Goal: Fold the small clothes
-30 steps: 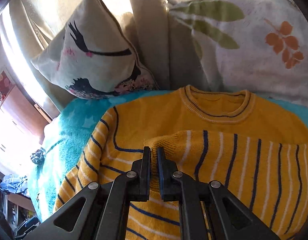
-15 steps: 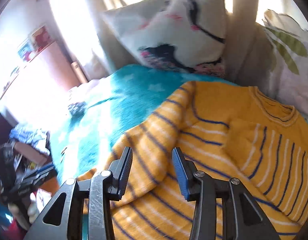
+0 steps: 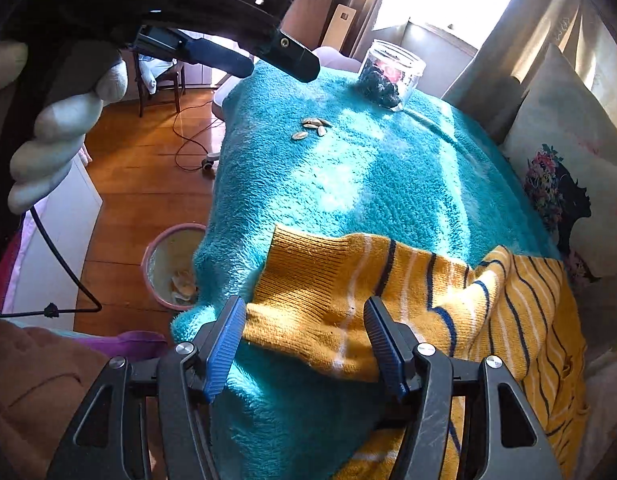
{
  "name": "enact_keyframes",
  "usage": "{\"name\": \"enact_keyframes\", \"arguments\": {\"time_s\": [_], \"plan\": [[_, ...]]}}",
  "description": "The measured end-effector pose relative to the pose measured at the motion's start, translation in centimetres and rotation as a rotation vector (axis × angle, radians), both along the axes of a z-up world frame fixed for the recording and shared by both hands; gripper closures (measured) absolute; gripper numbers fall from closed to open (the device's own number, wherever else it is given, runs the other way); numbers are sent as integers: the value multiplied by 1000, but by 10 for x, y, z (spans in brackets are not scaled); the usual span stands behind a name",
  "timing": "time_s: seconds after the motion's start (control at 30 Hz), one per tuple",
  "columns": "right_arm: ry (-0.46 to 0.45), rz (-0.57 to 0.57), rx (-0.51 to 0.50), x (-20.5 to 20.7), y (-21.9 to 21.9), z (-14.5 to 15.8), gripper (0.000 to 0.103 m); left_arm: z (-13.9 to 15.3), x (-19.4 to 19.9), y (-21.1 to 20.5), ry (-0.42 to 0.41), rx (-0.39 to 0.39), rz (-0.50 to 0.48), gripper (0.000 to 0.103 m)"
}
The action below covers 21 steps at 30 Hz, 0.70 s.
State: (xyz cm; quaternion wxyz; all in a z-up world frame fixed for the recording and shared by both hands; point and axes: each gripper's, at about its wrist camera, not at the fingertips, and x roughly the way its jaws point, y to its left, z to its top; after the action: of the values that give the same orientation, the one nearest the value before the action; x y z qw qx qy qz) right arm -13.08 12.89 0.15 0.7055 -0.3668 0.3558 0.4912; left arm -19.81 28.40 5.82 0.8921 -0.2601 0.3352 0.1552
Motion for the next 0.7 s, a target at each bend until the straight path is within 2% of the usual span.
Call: {"name": "enact_keyframes", "arguments": {"time_s": [0.07, 0.13, 0.17, 0.2, 0.23, 0.3, 0.37, 0.47, 0.53, 0.6, 0.7], "plan": [[17, -20, -1, 6, 6, -9, 37, -2, 2, -3, 2, -4, -11, 39], [51, -44, 12, 7, 9, -8, 51, -2, 4, -5, 1, -5, -24, 39], [81, -53, 32, 4, 7, -2, 62, -2, 4, -7, 1, -4, -29, 39], [81, -78, 41, 7, 8, 3, 83, -1, 5, -7, 1, -1, -31, 39], [80, -99, 58, 9, 6, 12, 89, -1, 6, -8, 2, 3, -31, 39], [139, -139, 134, 19, -1, 33, 90, 2, 6, -6, -2, 4, -26, 39], [162, -189, 221, 37, -11, 60, 91, 5, 5, -5, -8, 8, -18, 39], [168, -312, 403, 71, -52, 119, 91, 12, 6, -6, -15, 9, -16, 39], [171, -427, 510, 102, -94, 150, 91, 14, 11, -12, -20, 6, -38, 39], [158, -566, 576, 131, -144, 169, 90, 16, 19, -23, -18, 15, -75, 39], [142, -810, 606, 171, -229, 172, 90, 16, 34, -46, -6, 30, -141, 39]]}}
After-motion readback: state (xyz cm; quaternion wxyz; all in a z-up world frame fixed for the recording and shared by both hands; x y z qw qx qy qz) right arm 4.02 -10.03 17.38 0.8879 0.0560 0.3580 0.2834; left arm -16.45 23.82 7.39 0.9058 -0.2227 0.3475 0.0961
